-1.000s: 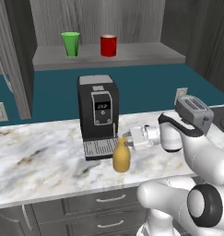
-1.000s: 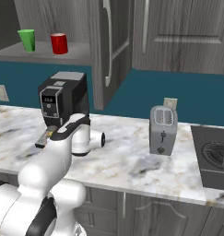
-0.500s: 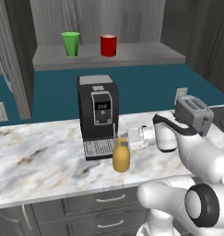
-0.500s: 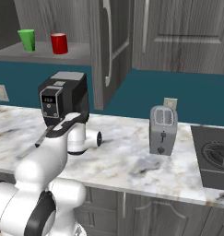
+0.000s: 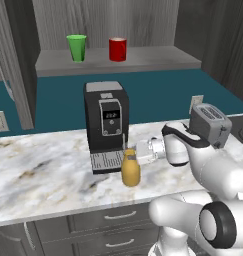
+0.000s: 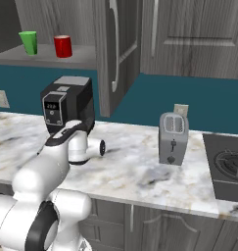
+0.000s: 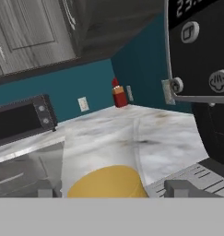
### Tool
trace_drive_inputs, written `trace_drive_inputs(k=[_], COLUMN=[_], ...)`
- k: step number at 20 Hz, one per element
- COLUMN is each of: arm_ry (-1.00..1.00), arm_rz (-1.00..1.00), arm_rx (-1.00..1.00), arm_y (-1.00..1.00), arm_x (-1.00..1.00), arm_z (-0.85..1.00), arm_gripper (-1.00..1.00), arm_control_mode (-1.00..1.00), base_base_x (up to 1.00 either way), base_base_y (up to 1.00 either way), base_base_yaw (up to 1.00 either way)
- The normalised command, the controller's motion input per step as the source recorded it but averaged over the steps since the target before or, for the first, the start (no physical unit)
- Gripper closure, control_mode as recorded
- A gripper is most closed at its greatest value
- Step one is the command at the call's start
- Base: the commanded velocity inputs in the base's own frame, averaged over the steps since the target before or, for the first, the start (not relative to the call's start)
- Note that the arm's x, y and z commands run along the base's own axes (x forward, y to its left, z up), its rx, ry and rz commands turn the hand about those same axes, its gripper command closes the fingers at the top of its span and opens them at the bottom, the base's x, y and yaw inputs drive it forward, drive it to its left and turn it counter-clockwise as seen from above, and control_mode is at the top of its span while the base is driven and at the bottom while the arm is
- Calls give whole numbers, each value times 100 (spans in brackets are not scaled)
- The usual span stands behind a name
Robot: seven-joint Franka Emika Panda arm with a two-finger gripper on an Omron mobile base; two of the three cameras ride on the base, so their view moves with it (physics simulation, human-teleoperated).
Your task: There is a tray on the dining counter. Grab the cup, mug, and pitcher and place them on the tray. The pitcher may be placed next to the tray if it cannot fit the tray.
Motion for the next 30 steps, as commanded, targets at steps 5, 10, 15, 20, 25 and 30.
trace_drive_inputs(k=[5, 10, 15, 20, 25, 30], arm_ry=[-3, -1, 0, 0, -2, 0], arm_rz=[0, -1, -1, 0, 0, 0], arm_rx=[3, 10, 20, 1, 0, 0], arm_y=[0, -6, -8, -2, 0, 0], arm_x=[-3, -6, -14, -1, -17, 0], arm_z=[40, 99, 94, 10, 0, 0], arm_gripper=[100, 100, 100, 100, 100, 100], arm_control_mode=[-100, -100, -100, -100, 100, 100], base_base_x=[0, 0, 0, 0, -6, -29], base_base_y=[0, 0, 0, 0, 0, 12], base_base_yaw=[0, 0, 0, 0, 0, 0])
